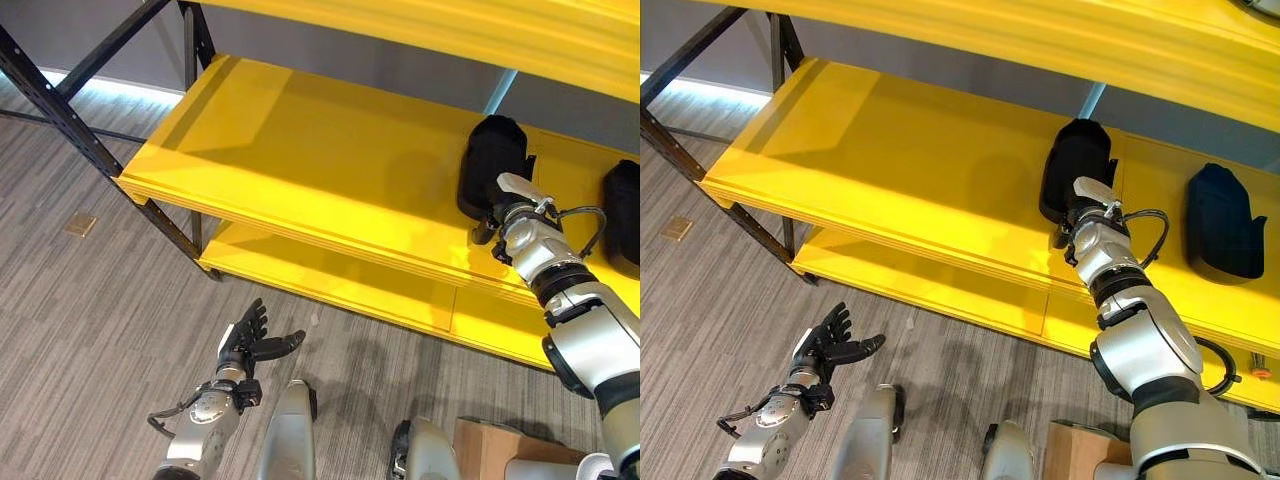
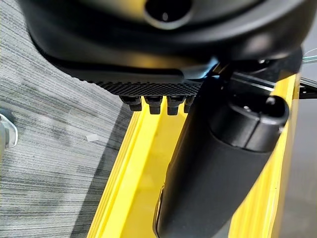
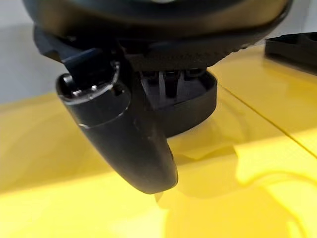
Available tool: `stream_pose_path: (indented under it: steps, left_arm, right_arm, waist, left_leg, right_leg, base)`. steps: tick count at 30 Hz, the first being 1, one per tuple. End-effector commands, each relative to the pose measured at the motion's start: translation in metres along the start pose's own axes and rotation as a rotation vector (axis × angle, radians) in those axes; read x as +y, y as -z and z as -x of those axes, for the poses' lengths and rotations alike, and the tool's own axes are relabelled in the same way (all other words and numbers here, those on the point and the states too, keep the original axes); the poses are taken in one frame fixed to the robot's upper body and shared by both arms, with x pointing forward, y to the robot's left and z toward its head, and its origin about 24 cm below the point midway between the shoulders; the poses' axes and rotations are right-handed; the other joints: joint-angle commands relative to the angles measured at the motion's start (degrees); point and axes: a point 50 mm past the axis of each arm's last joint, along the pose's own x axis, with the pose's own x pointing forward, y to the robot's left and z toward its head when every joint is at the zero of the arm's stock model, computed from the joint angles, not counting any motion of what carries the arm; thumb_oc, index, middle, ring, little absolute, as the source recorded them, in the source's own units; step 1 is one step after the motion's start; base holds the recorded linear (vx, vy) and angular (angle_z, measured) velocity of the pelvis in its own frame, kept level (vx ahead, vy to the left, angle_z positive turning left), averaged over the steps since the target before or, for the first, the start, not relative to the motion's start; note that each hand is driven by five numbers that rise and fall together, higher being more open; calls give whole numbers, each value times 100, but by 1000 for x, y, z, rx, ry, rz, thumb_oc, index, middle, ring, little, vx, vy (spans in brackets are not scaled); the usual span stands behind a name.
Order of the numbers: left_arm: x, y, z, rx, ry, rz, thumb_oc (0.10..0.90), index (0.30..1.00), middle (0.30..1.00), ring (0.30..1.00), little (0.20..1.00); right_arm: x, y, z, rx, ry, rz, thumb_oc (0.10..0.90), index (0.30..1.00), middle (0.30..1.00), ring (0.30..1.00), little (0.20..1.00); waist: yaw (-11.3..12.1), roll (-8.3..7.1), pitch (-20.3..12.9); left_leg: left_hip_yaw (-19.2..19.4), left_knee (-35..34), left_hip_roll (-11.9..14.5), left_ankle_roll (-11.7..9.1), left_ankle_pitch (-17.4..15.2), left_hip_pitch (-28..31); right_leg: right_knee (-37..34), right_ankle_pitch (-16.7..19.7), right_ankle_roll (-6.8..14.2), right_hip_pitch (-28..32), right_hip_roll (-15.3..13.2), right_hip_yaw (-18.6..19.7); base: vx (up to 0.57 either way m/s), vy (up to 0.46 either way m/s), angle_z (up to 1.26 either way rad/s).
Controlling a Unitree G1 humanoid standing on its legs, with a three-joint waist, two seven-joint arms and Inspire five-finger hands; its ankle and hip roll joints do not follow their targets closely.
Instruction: Move parts from the plastic box to the shelf.
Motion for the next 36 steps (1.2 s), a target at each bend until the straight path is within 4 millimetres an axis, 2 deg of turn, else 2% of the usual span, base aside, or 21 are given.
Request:
stream_pose_path:
  steps: [1, 10, 14, 21, 31, 36]
  left_arm:
    - [7, -36, -1, -173, 33, -29, 900, 1000, 1000, 1000, 1000]
    - [9, -38, -2, -176, 22, -25, 900, 1000, 1000, 1000, 1000]
    - [9, -40, -3, -183, 21, -25, 900, 1000, 1000, 1000, 1000]
    - [10, -39, -3, -180, 22, -29, 900, 1000, 1000, 1000, 1000]
    - [9, -40, -4, -177, 34, -38, 900, 1000, 1000, 1000, 1000]
    - [11, -39, -4, -172, 35, -48, 900, 1000, 1000, 1000, 1000]
  right_arm:
    - [-51, -25, -1, -97, 140, 54, 900, 1000, 1000, 1000, 1000]
    - [-57, -35, 0, -127, 144, 104, 900, 1000, 1000, 1000, 1000]
    - [-60, -45, 2, -164, 148, 120, 900, 1000, 1000, 1000, 1000]
    - [-57, -46, 1, -166, 125, 119, 900, 1000, 1000, 1000, 1000]
    - [-44, -42, 0, -151, 61, 63, 900, 1000, 1000, 1000, 1000]
    - [-34, -40, -1, -143, -14, -29, 900, 1000, 1000, 1000, 1000]
  waist:
    - [47, -106, -241]
    - [47, -142, -256]
    - [26, -155, -260]
    - [19, -163, -275]
    - [2, -161, -274]
    - [-13, -189, -283]
  left_leg:
    - [-599, -298, 690, -423, 310, 163]
    - [-585, -298, 701, -427, 310, 167]
    - [-583, -295, 711, -429, 315, 160]
    - [-565, -281, 724, -430, 302, 152]
    - [-557, -229, 723, -432, 274, 141]
    - [-548, -220, 729, -429, 267, 148]
  right_leg:
    - [-298, 522, -49, 255, -136, 103]
    - [-322, 544, -52, 258, -130, 102]
    - [-309, 545, -55, 226, -126, 121]
    - [-294, 539, -60, 203, -116, 144]
    - [-262, 509, -58, 197, -109, 147]
    - [-272, 512, -56, 206, -102, 164]
  base:
    - [0, 0, 0]
    - [0, 0, 0]
    - [0, 0, 0]
    - [0, 0, 0]
    - [0, 0, 0]
    - [0, 0, 0]
